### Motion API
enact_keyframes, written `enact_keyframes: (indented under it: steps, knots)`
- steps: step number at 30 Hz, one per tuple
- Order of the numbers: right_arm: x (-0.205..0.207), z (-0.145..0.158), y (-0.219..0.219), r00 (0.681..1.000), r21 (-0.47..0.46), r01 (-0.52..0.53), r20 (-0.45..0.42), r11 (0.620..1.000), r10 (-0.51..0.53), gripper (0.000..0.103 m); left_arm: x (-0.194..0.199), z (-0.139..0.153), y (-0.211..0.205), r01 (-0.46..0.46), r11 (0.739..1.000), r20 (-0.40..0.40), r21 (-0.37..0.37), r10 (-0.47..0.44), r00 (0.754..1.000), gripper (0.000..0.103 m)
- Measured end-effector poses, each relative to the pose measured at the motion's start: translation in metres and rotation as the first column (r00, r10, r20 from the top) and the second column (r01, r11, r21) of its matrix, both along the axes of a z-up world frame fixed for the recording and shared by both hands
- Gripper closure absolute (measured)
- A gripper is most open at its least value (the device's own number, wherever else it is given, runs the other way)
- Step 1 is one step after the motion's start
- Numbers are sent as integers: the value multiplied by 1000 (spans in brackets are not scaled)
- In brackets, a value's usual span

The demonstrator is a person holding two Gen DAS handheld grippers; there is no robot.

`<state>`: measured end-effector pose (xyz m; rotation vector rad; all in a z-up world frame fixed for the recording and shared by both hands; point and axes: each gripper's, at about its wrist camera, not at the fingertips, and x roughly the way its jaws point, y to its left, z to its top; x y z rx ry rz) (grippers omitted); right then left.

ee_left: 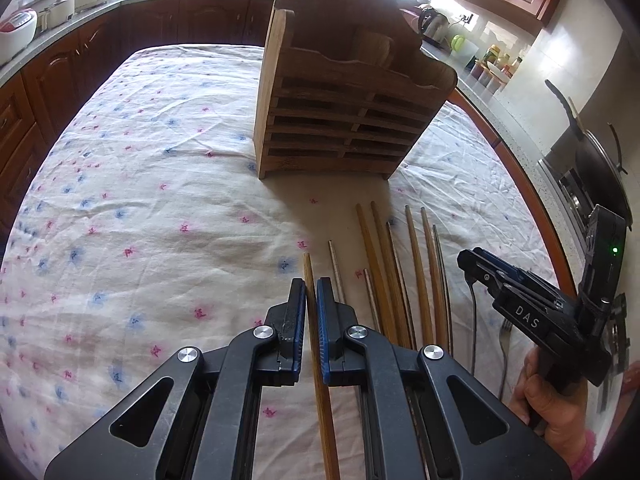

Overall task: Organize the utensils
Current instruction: 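Lift the spoon with the right tool while the left tool lifts the chopstick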

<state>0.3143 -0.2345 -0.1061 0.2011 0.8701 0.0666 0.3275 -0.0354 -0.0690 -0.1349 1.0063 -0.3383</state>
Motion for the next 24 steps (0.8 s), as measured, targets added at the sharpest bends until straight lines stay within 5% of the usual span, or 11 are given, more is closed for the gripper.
enact_keyframes:
  steps: [24]
  knots:
    - [-72,122,20,964,-3,-93,249,996,91,69,-79,109,36,0,989,215,-146,32,976,98]
